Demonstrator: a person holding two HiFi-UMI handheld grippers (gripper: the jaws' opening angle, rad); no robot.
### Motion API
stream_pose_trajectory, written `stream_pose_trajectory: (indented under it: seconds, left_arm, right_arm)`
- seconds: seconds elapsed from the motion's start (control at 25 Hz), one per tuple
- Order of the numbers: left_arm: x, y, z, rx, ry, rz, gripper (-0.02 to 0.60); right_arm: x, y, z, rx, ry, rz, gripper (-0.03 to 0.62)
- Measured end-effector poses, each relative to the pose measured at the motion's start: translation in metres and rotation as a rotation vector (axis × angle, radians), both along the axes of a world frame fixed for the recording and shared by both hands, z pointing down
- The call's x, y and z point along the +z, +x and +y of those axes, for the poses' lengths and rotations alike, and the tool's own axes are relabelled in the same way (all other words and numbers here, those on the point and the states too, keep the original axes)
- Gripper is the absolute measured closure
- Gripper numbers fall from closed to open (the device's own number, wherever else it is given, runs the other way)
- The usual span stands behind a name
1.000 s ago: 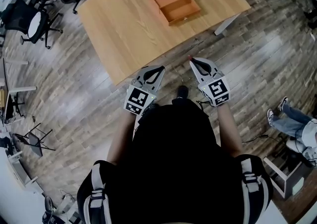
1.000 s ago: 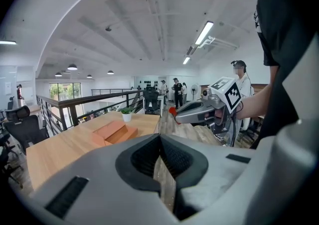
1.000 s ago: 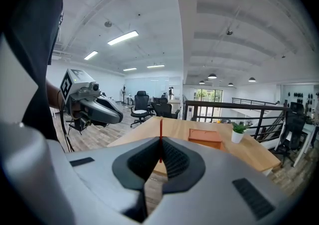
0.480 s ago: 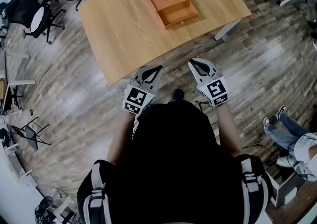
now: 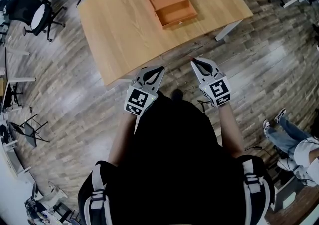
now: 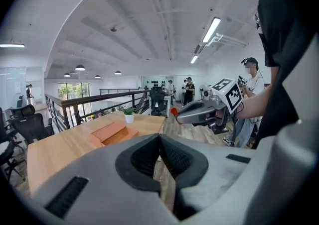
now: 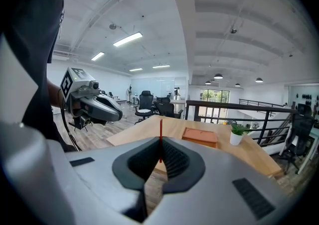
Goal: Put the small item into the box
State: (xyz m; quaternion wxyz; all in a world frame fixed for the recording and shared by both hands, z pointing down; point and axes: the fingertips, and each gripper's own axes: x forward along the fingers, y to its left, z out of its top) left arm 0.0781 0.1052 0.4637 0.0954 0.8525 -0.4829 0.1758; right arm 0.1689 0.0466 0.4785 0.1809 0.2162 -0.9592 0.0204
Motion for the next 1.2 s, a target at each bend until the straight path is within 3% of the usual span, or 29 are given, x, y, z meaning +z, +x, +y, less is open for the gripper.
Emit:
stream_pose_trajectory:
  seconds: [0.48, 1.2]
  left_arm:
    - [0.009, 0.005, -0.028, 0.036, -0.022, 0.026, 0.558]
    - [0.021, -0.004, -0.159, 0.106, -0.042, 0.055, 0.558]
  right_arm:
    - [0.012, 0.003, -0.019, 0.013, -0.014, 0.037, 0.562]
    - [0.02, -0.026, -0.132, 0.01, -0.031, 0.088, 0.562]
